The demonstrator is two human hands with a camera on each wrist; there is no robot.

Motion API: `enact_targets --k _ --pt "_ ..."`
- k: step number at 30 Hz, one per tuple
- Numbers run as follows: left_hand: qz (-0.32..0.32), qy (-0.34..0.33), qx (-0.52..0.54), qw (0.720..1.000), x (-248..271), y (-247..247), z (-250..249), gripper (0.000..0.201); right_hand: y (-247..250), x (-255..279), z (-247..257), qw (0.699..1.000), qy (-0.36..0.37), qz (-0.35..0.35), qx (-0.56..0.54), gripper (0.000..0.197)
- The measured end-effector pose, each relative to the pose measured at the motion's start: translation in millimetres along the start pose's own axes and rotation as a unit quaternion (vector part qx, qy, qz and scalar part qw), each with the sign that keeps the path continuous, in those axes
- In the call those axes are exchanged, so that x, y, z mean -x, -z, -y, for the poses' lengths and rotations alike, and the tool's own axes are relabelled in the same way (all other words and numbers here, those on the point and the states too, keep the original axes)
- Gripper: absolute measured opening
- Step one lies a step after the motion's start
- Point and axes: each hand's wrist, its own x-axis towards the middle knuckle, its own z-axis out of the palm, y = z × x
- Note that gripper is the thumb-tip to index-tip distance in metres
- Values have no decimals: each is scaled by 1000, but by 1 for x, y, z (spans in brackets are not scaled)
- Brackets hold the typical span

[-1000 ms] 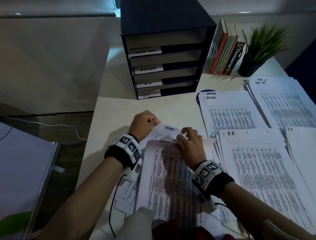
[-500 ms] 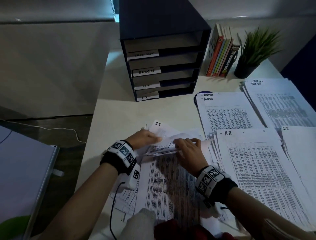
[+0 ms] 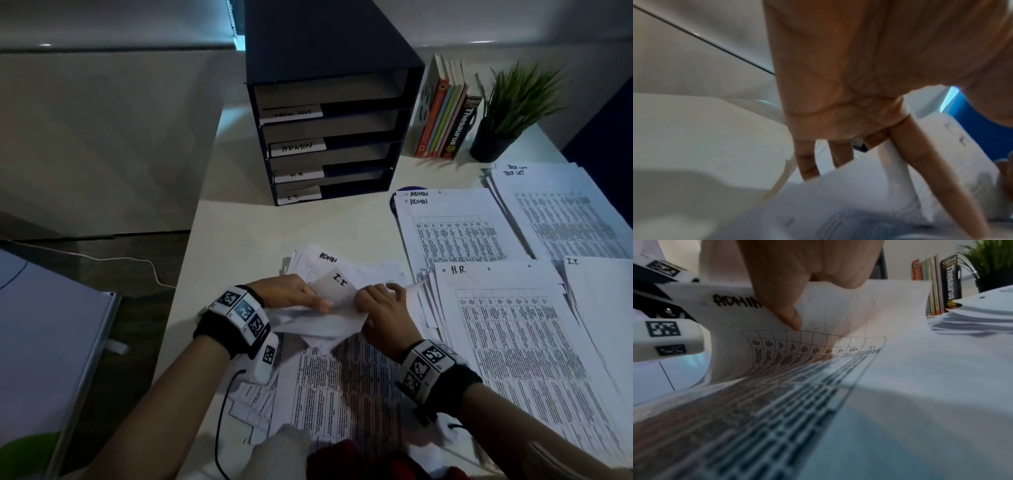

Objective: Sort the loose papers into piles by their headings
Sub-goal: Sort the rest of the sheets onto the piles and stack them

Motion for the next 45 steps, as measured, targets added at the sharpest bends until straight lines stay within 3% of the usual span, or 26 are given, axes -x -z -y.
enact_targets --k 1,3,5,7,11,15,21,26,28,33,37,39,40,42,44,45 --pt "-8 0 14 1000 0 -1 -1 84 2 -1 -1 1000 -8 -9 -10 46" --pt "-52 -5 24 998 2 -4 -4 63 7 -6 -3 999 -20 -33 -24 19" --pt "-149 -23 45 988 1 -5 -3 42 11 -11 -4 999 -30 -30 -26 12" --pt "-272 -39 57 960 0 -6 -2 25 15 -14 -2 999 -27 -12 -26 9" --pt "-400 -89 24 912 7 -4 -12 39 22 -18 3 997 -44 55 -27 17" --pt "-515 -185 59 835 28 21 -42 36 29 -31 4 980 -101 174 0 24" --pt "-604 -317 80 727 60 53 -89 40 21 -55 1 960 -142 238 39 40" --pt "-613 -392 101 679 77 58 -113 39 10 -73 -3 935 -185 304 11 55" --pt "-608 -409 134 668 81 60 -118 43 7 -76 -5 930 -186 318 7 50" --pt "-643 -389 223 621 90 75 -109 49 4 -71 -10 946 -142 291 19 44" --pt "-706 -259 229 618 80 87 -65 49 6 -61 -5 954 -143 264 9 26" --pt "-742 -197 242 593 76 91 -42 54 6 -52 -2 977 -74 202 5 22" --pt "-761 -174 242 576 76 92 -34 55 7 -47 0 985 -47 167 -11 23" --pt "-783 -157 236 554 77 96 -26 56 12 -37 3 992 -30 109 -59 42" --pt "-787 -169 241 543 79 99 -24 56 21 -30 7 991 -30 92 -92 56" --pt "-787 -179 242 539 79 102 -24 55 27 -28 8 992 -14 89 -89 53"
